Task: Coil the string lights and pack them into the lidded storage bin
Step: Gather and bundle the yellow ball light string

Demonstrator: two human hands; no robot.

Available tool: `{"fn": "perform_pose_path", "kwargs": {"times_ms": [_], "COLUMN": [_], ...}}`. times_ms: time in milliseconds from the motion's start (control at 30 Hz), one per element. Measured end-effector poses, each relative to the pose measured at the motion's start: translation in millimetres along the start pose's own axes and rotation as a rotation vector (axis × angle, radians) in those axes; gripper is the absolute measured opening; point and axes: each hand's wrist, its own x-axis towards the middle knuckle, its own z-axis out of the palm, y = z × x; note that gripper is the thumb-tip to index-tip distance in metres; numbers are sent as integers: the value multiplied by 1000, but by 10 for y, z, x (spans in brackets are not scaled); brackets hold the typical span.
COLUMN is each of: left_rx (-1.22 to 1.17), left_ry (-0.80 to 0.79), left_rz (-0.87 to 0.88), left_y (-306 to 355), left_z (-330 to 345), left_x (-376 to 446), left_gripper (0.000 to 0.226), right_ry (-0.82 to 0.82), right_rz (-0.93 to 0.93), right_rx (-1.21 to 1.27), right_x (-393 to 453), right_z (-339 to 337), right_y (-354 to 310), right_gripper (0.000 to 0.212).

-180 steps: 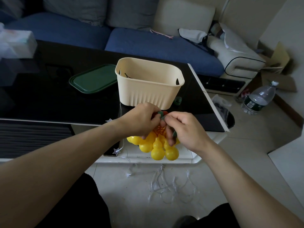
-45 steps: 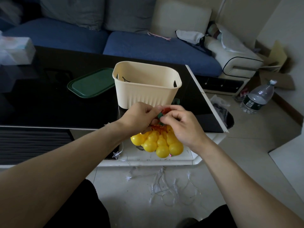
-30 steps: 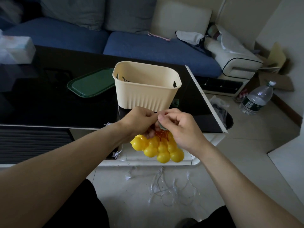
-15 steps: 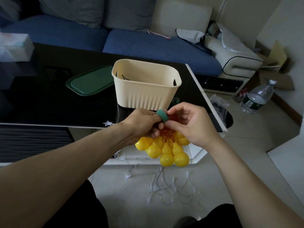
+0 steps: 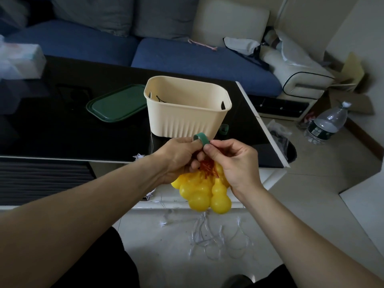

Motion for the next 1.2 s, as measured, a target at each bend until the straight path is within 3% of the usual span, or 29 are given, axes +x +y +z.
{"fn": "perform_pose_path", "kwargs": {"times_ms": [267,467,600,833,1033,1200], "left_rx": [129,-18,0,-16,7,-31], "left_ry": [117,-22,42,-105,-119,-47], "left_rz": [225,133,111,-21,-15,-17], "left_y": [7,73,69,136,125,116], "left_z": [-17,56,71,4,-56,-42], "left_x": [-45,-128,-76,-3,57,94], "left_gripper": [39,24,28,33,21,17], "right_ry": [67,101,37,-45,-126,-79], "right_rz": [174,197,78,-134,-111,-150], "right_rx": [121,29,16,-166,-223,-302], "right_x": [32,96,61,62,59,51], "right_z": [134,59,43,-38,-124,-102], "right_y": [-108,-196,-235,-240,-271,-236], "right_gripper": [21,20,19,21,29,34]}}
